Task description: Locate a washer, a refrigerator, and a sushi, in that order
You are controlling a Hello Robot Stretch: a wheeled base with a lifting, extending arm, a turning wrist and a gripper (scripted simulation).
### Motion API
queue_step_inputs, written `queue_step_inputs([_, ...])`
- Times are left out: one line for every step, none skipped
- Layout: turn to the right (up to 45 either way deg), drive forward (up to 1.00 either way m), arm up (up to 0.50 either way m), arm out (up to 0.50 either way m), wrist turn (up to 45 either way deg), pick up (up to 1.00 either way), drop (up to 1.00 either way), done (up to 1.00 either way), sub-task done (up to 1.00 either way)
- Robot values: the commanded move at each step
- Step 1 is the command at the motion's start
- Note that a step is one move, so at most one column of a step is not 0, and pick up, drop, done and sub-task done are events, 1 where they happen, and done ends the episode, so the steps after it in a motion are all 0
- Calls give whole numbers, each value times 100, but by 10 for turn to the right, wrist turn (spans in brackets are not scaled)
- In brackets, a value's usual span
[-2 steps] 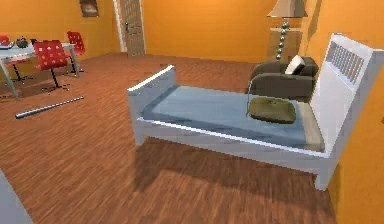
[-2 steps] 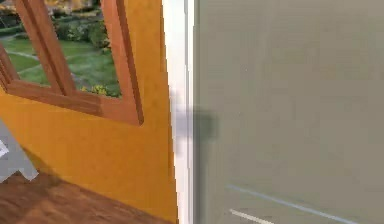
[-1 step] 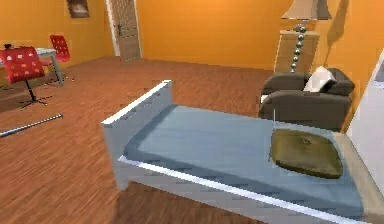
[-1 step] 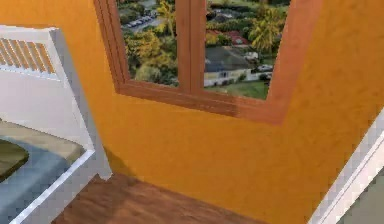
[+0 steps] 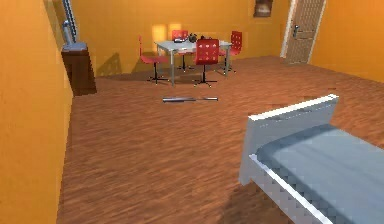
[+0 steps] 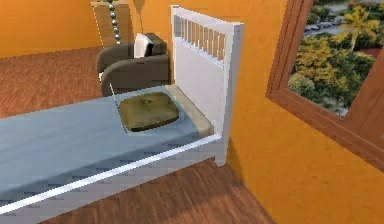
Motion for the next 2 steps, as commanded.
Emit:
queue_step_inputs([-90, 0, 0, 0, 0, 0, 0, 0, 0])
queue_step_inputs([0, 100, 0, 0, 0, 0, 0, 0, 0])
